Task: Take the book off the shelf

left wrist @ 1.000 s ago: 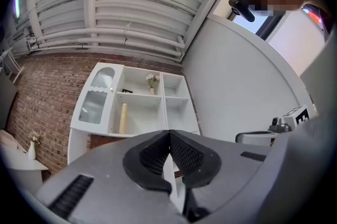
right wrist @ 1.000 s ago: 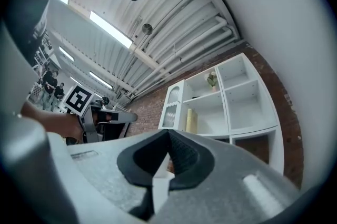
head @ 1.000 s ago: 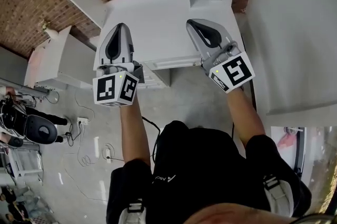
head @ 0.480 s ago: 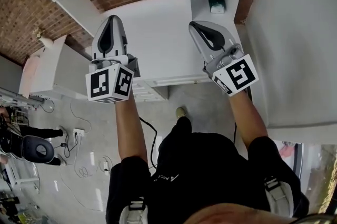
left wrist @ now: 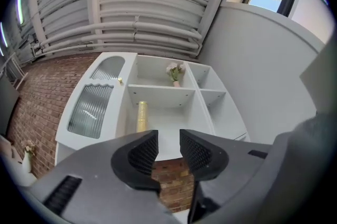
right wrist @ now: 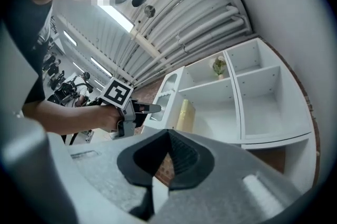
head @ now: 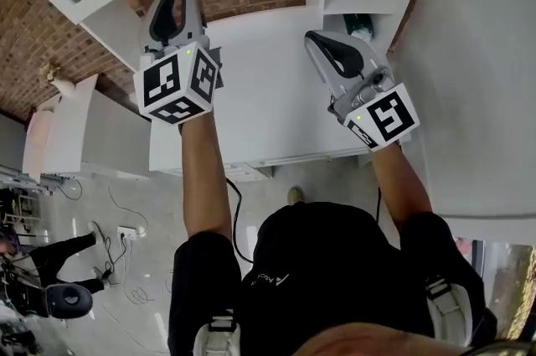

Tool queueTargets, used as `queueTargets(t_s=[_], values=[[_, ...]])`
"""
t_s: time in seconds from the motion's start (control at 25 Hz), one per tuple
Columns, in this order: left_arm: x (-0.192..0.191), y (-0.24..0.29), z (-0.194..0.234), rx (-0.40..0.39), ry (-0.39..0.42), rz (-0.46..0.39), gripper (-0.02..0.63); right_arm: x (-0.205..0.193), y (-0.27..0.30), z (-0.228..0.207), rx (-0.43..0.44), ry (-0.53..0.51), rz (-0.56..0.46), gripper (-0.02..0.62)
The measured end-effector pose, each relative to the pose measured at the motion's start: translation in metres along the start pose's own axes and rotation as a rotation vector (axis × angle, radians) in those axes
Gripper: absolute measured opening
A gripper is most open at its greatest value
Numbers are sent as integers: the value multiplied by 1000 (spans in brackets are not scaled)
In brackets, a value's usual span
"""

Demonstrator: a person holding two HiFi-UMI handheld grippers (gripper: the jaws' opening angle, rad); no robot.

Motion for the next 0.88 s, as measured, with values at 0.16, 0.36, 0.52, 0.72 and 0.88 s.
queueTargets(t_s=[0.16, 0.36, 0.52, 0.72, 0.88], values=[[2, 53, 31, 22, 11, 14, 169, -5, 38, -4, 2, -16, 12, 2], [3, 114, 60, 64, 23, 63, 251, -14, 66, -13, 6, -26, 23, 2], [-8, 158, 73, 105, 23, 122, 311, -25, 78, -26, 24, -28, 13, 2], [-17, 199, 82, 145, 7, 193, 322, -33, 88, -48, 52, -23, -17, 2], [-24, 227, 87, 148, 0, 232, 322, -40, 94, -64, 71, -9, -35, 2]])
Point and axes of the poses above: the fingertips, and each gripper's own axes: y forward along the fingers, z to its left, x out of its top, the point moved 7 cm from there along -y, backward along the fingers, and after that the axes turned 8 degrees about z, right-handed, at the moved point
